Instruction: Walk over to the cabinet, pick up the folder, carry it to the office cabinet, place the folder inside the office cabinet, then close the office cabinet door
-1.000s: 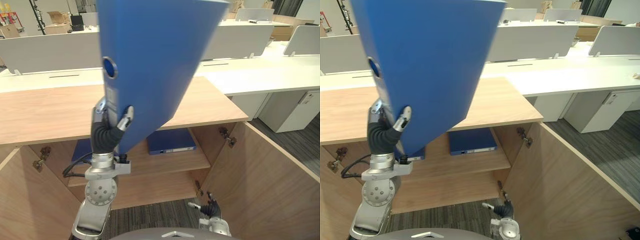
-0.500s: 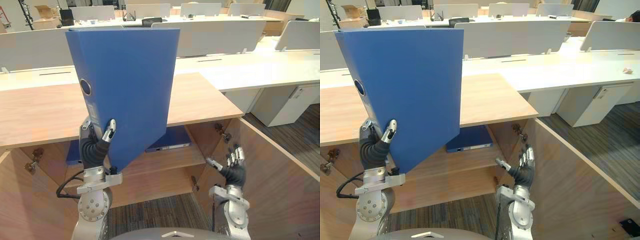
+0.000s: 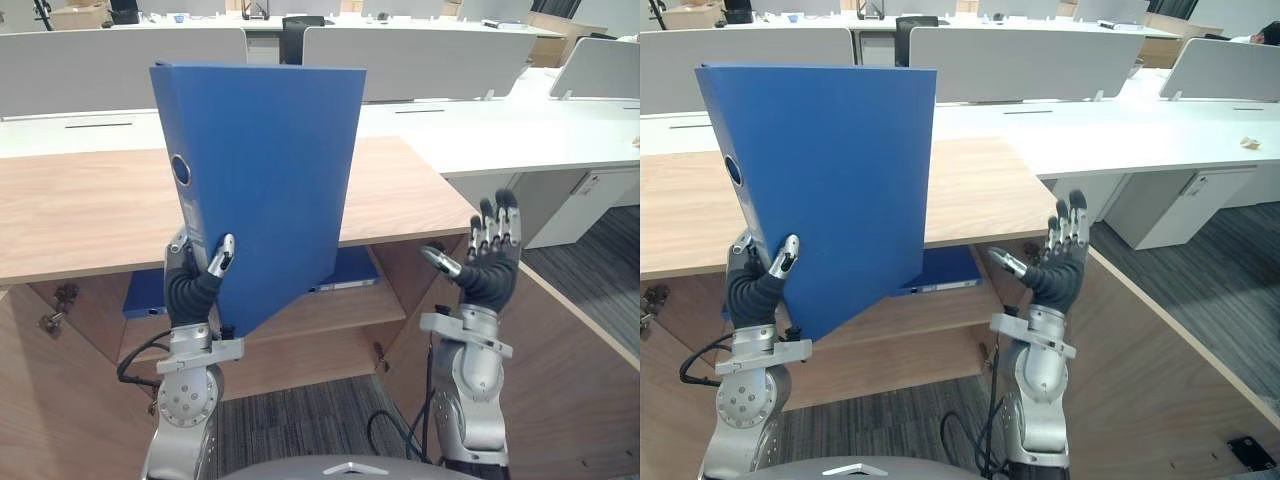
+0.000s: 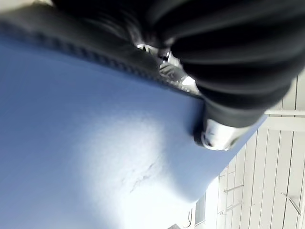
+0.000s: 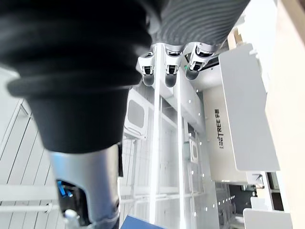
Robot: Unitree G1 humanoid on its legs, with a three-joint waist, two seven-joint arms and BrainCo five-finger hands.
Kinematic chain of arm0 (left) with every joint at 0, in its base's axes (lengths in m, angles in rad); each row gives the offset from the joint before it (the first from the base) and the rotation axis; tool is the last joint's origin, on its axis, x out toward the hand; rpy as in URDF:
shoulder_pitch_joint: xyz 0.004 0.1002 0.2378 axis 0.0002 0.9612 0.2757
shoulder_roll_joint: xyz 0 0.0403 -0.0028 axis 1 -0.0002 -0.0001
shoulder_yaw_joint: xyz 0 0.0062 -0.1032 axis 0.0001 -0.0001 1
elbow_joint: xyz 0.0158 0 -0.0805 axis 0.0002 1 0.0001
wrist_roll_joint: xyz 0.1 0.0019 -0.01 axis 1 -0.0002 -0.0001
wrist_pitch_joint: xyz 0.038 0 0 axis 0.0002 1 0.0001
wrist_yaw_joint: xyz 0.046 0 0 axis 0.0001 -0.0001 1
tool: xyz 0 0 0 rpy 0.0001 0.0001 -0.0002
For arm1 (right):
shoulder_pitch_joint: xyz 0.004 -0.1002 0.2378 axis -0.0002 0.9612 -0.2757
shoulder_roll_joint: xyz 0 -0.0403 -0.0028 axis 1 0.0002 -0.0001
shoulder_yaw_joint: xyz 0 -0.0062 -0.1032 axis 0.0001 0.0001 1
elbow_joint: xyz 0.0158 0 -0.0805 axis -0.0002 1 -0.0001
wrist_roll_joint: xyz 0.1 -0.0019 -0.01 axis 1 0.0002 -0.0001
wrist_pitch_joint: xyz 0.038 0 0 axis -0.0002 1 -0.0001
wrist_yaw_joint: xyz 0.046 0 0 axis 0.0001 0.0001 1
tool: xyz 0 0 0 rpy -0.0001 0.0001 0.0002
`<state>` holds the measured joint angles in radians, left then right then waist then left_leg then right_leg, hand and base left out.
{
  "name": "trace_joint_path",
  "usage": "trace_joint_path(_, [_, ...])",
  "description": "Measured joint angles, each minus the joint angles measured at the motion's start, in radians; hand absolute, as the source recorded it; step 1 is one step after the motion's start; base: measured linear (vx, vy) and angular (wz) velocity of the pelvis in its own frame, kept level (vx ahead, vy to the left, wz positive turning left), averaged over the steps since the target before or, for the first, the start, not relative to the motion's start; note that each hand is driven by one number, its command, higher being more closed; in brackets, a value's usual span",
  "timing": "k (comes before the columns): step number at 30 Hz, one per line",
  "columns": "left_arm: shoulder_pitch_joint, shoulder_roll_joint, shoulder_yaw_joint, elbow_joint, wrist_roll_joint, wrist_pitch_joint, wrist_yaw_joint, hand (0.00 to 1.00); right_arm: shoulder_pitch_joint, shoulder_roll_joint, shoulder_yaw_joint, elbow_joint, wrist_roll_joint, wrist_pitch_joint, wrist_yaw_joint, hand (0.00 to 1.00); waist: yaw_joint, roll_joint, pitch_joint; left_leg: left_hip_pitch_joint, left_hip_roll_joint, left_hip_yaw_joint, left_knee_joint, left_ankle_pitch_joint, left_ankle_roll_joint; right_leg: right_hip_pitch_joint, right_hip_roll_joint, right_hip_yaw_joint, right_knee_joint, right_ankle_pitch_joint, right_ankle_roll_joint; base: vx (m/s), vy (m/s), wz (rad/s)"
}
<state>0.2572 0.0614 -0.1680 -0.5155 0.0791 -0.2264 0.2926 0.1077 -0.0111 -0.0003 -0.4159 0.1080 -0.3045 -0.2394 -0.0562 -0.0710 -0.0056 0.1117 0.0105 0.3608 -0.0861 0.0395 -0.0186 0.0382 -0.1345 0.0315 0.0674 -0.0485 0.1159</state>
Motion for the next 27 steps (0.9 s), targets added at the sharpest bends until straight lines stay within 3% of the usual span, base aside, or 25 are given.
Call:
trace_joint_path(9, [-0.076,0.018,-0.011,0.028,-0.041,-0.015,-0.076,1.00,-0.098,-0.082,0.035,0.109,0.086,0.003,0.103,0.00,0.013,0.001,0.001,-0.023,-0.001,-0.026,0.000,0.011,0.013,0.000,-0.001,-0.024,-0.012,0.003,0.000,0.01,-0.001,0.07])
trace_joint_path(24, [-0.151,0.057,-0.082,0.041,-0.111,-0.034,-0.194,1.00,-0.209,-0.127,0.117,0.298,0.301,0.030,0.284,0.00,0.036,0.002,0.002,-0.027,0.000,-0.048,-0.001,0.026,0.015,0.005,-0.001,-0.046,-0.011,0.001,-0.002,-0.02,-0.001,0.05])
trace_joint_path(25, [-0.151,0.059,-0.080,0.046,-0.118,-0.034,-0.198,1.00,-0.214,-0.130,0.120,0.312,0.320,0.030,0.298,1.00,0.036,0.002,0.002,-0.027,0.000,-0.049,-0.001,0.027,0.015,0.005,-0.001,-0.046,-0.011,0.001,-0.003,0.00,0.000,0.00])
trace_joint_path(27, [-0.156,0.059,-0.079,0.059,-0.128,-0.035,-0.206,1.00,-0.227,-0.149,0.132,0.328,0.342,0.045,0.308,1.00,0.038,0.002,0.002,-0.030,0.000,-0.049,-0.001,0.029,0.016,0.004,-0.002,-0.046,-0.012,0.002,-0.004,0.00,0.000,0.00])
